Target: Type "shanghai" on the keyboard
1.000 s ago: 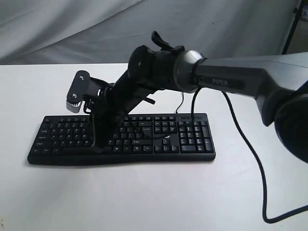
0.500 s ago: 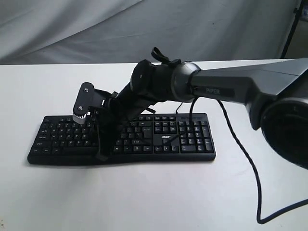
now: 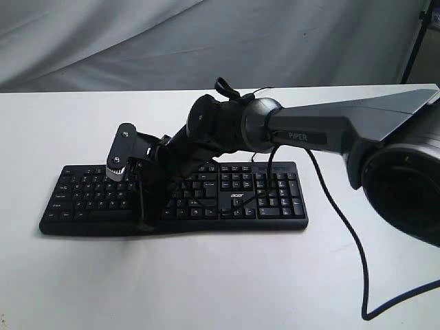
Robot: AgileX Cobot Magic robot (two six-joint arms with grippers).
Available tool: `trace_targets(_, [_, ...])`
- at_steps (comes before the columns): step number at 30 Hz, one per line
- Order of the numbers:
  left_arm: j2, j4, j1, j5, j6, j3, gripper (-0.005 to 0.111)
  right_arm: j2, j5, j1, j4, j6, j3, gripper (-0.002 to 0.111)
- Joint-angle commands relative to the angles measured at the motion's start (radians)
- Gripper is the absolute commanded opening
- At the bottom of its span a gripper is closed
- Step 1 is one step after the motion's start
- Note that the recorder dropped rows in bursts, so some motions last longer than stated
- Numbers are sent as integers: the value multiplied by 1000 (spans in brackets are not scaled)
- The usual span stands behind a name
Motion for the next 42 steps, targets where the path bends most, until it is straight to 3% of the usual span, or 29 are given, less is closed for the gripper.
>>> trace_targets(1, [-5, -1, 2, -11, -2, 5, 1, -4, -31, 7, 15, -17, 2, 0])
trace_targets(42, [-5, -1, 2, -11, -2, 5, 1, -26, -35, 13, 22, -21, 2, 0])
